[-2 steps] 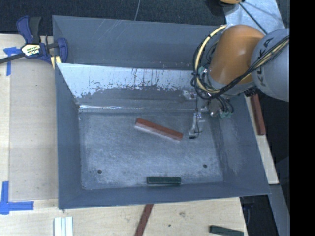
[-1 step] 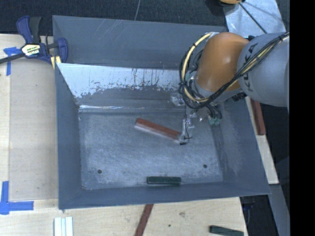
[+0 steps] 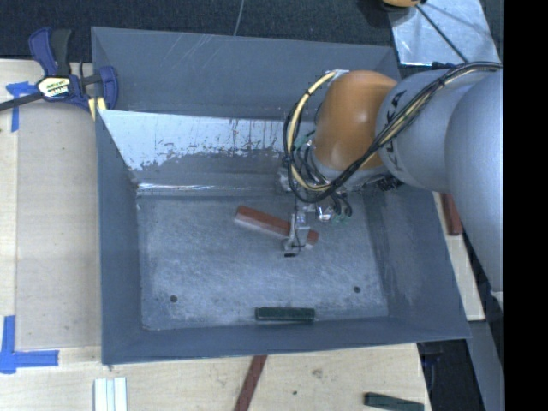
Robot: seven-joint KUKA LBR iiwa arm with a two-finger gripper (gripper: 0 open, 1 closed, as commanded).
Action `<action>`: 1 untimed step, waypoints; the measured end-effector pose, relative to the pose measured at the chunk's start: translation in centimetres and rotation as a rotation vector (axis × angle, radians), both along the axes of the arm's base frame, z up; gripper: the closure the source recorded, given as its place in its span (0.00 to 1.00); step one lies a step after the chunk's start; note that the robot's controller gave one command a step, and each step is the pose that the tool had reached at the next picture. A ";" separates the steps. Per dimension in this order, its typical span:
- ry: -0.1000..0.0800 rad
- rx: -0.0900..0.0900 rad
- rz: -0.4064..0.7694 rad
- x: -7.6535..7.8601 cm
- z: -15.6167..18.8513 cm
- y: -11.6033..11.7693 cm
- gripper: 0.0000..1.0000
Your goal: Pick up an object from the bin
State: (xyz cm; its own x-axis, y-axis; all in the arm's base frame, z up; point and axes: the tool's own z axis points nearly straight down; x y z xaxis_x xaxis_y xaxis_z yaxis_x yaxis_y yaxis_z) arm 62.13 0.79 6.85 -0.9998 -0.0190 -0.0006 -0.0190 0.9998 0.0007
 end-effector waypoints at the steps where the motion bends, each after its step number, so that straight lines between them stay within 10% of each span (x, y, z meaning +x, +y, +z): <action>1: -0.004 0.000 0.125 -0.3 0.3 1.3 1.00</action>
Offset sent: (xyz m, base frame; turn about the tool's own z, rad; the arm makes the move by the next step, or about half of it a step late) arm 0.0000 0.0000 0.0000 0.0000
